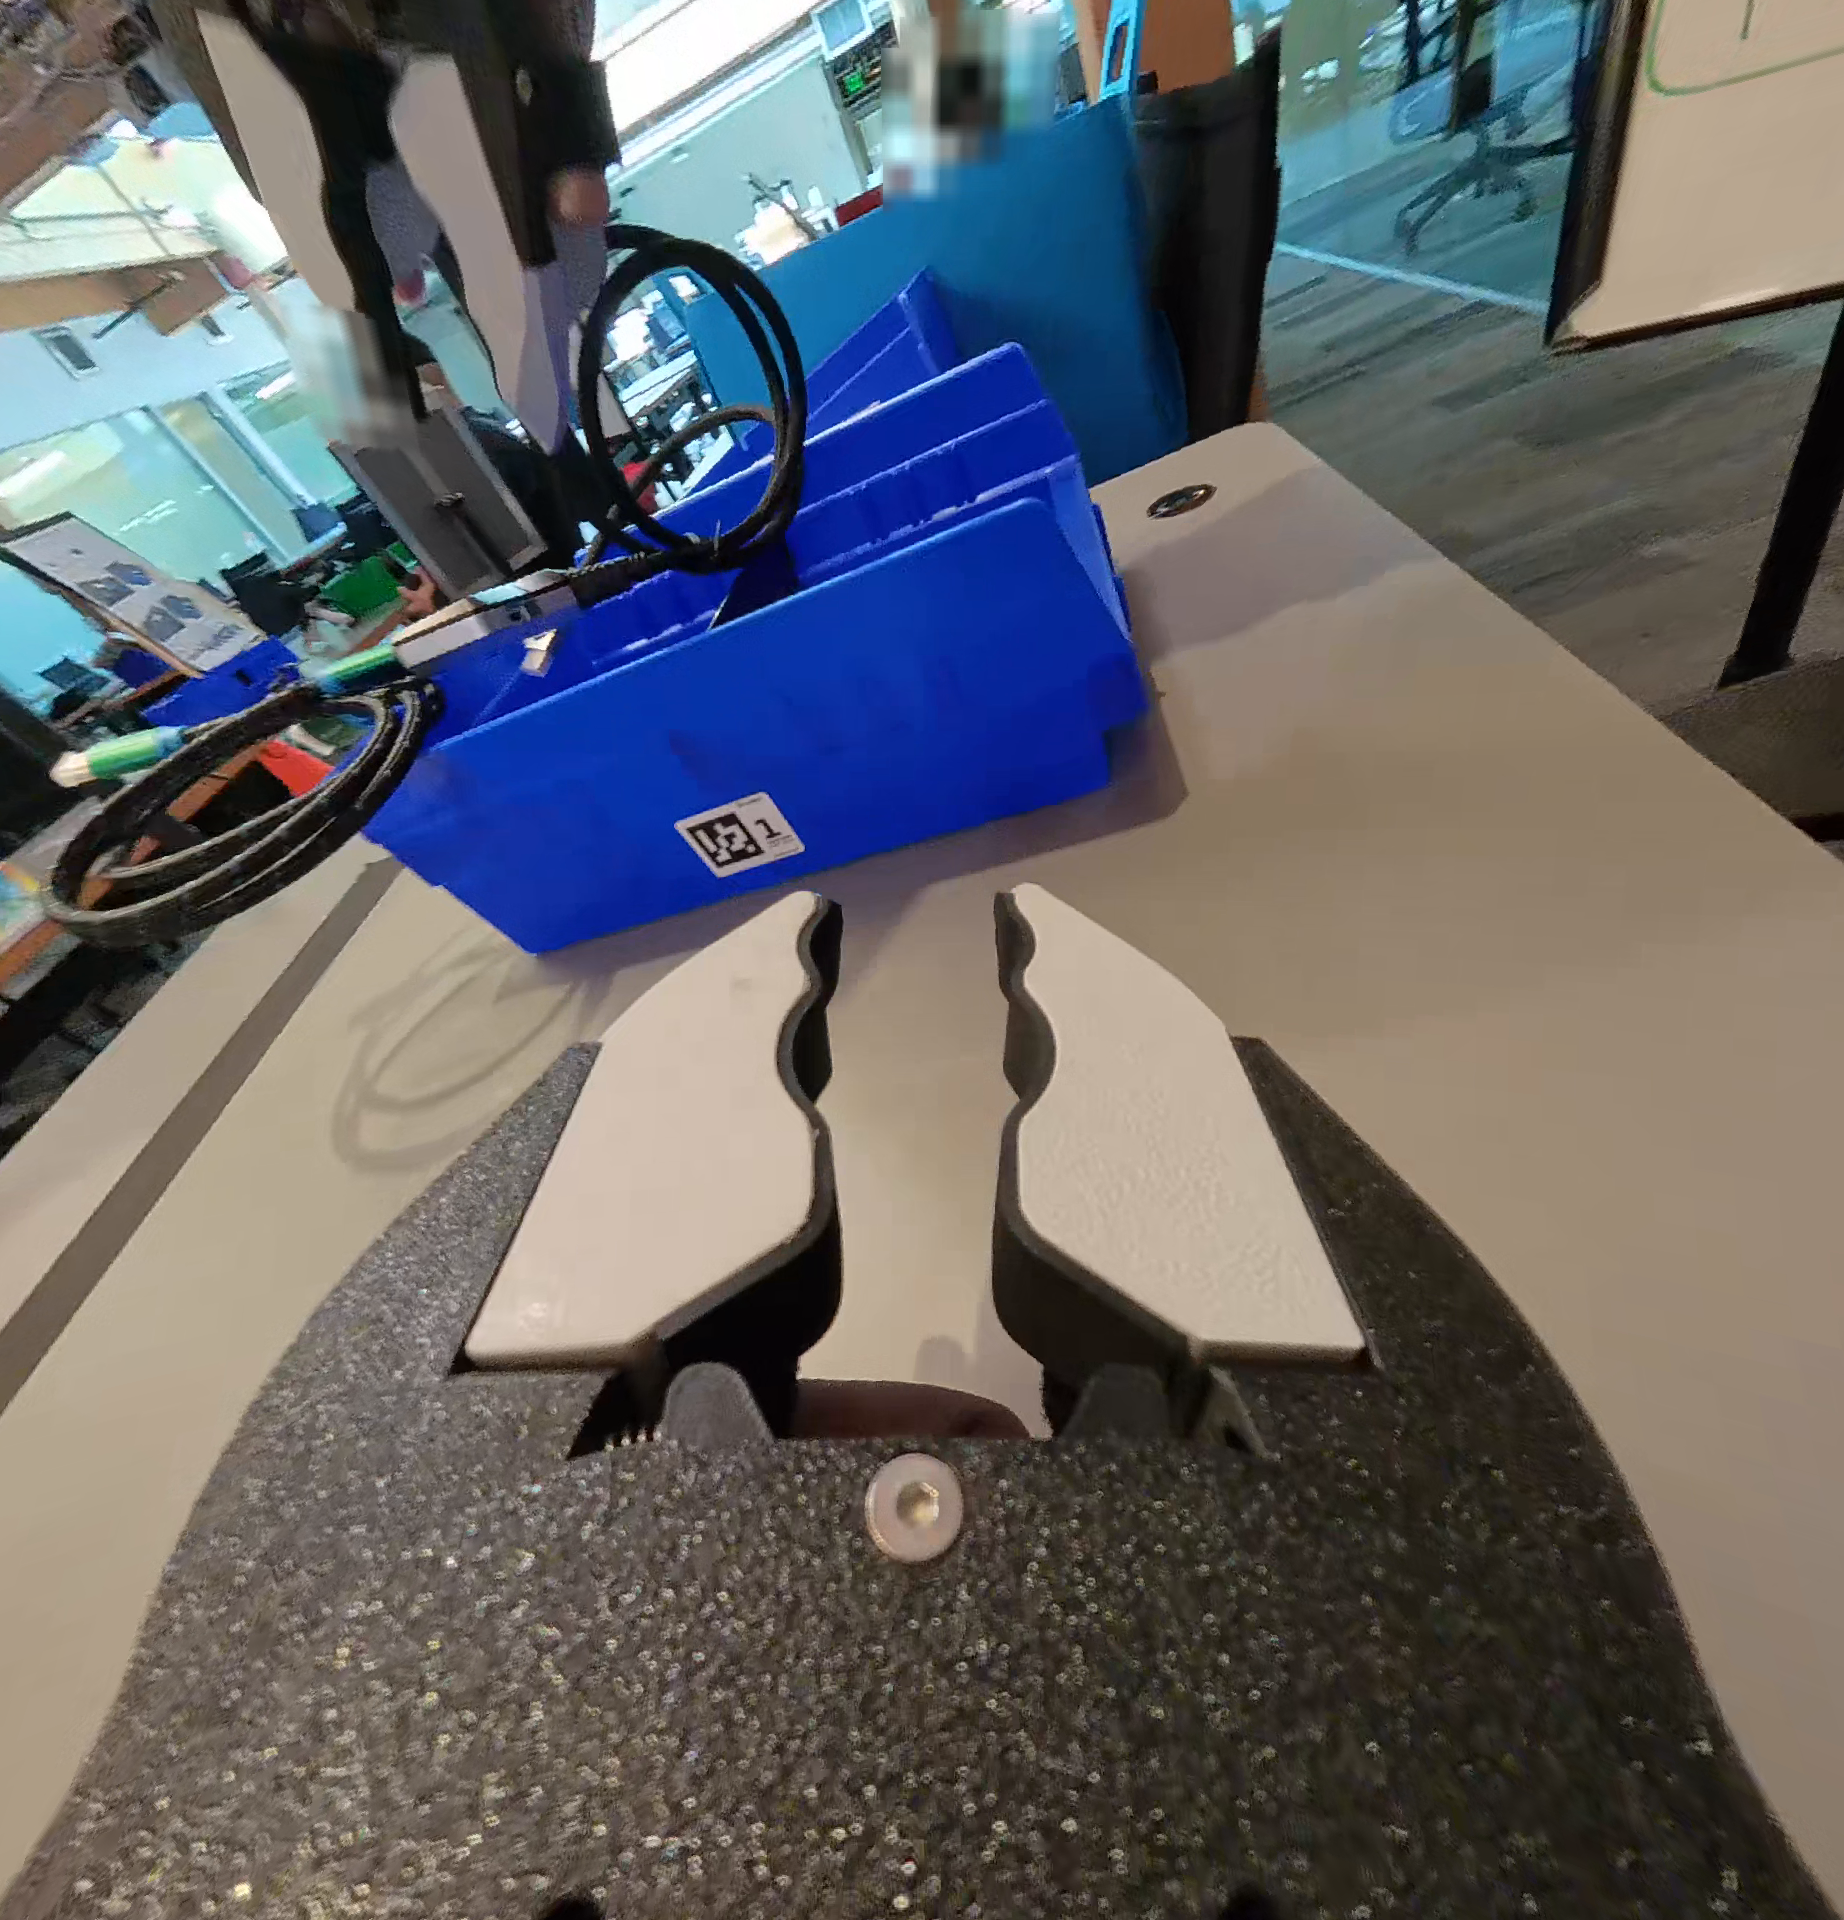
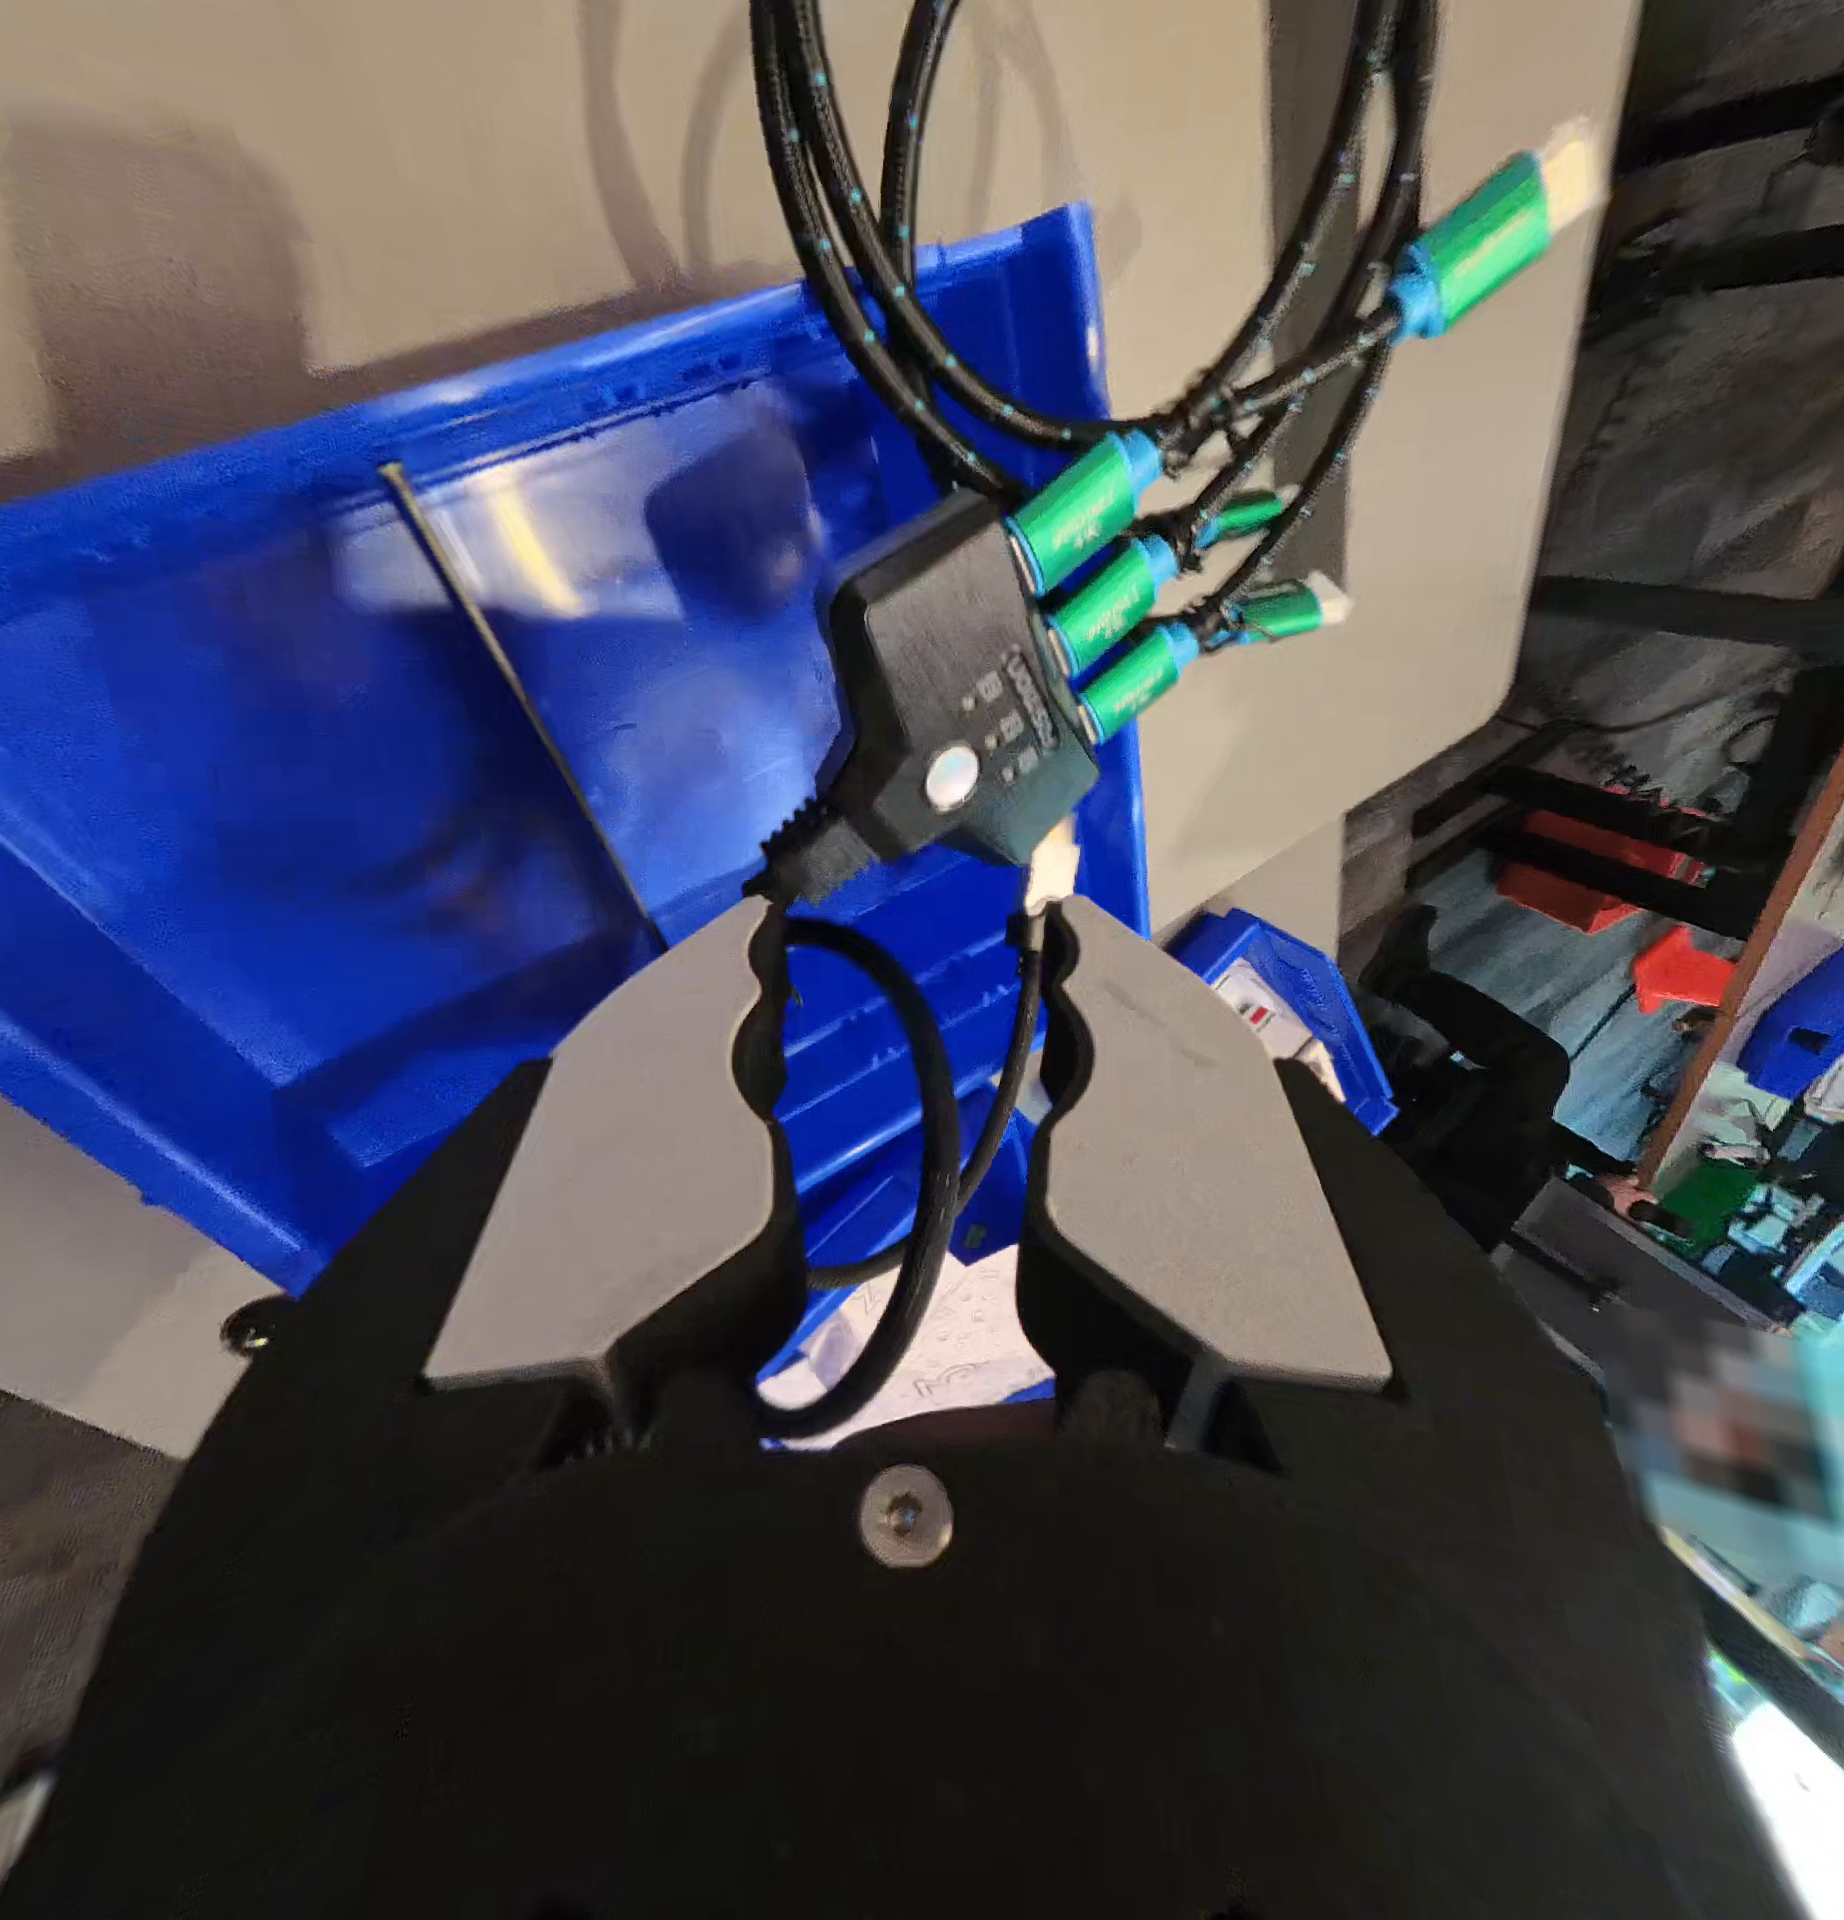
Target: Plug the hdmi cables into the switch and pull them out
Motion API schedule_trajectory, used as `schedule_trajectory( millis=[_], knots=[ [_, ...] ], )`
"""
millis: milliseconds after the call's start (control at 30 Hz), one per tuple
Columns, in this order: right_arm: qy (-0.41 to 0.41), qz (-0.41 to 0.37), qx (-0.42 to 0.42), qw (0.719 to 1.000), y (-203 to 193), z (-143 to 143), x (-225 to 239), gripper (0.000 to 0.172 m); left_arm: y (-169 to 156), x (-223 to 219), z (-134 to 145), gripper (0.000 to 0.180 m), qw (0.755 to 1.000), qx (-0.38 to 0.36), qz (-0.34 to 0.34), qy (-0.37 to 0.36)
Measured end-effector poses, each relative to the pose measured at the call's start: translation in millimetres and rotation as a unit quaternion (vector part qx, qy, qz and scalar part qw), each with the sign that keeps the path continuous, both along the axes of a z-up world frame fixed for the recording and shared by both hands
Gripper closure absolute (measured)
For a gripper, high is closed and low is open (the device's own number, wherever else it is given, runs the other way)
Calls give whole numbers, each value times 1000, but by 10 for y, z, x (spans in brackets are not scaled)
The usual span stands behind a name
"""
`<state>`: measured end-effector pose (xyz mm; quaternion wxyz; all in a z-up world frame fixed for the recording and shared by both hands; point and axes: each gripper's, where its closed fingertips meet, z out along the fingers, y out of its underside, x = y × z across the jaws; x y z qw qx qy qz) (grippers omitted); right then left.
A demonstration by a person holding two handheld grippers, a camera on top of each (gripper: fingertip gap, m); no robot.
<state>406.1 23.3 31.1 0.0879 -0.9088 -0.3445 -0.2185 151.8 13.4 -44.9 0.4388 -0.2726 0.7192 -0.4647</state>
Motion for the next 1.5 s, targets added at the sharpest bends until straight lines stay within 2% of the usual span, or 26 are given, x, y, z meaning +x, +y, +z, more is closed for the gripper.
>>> schedule_trajectory(
  millis=[100,200,333,500,600,700,733,800,867,933,1033,1200,1333,1433,1500],
  knots=[
    [-3,-8,-83,996,65,-270,83,135,28,-213,-10,151,1000,11,16,-6],
    [9,-25,-162,986,-9,-513,122,158,65,-465,-42,151,999,28,26,-7],
    [15,-49,-167,985,-6,-534,123,159,139,-677,-100,152,998,50,37,2],
    [22,-79,-174,981,-14,-567,147,159,154,-696,-135,152,998,56,37,13],
    [-13,-80,-193,978,-19,-596,164,159,122,-709,-151,152,997,62,34,16],
    [-103,-74,-238,963,-58,-661,298,162,94,-709,-165,152,997,68,32,18],
    [-127,-70,-269,952,-113,-702,342,170,87,-708,-171,152,997,70,32,19],
    [-133,-58,-301,942,-165,-889,336,172,75,-706,-183,152,996,77,32,19],
    [-96,-58,-279,954,-91,-972,251,172,78,-701,-199,152,996,84,34,20],
    [-79,-52,-260,961,-71,-927,220,168,87,-694,-210,152,995,90,37,20],
    [-99,-39,-200,974,-3,-744,251,140,98,-690,-209,152,995,89,38,21],
    [-70,-36,-105,991,-13,-327,159,134,86,-689,-225,152,995,93,35,24],
    [-19,-26,-21,999,11,-140,47,130,86,-685,-234,152,995,95,34,26],
    [1,-39,33,999,40,-123,36,132,94,-680,-227,152,995,92,35,27],
    [2,-82,27,996,0,-299,135,132,98,-679,-224,152,995,91,35,27]
  ],
)
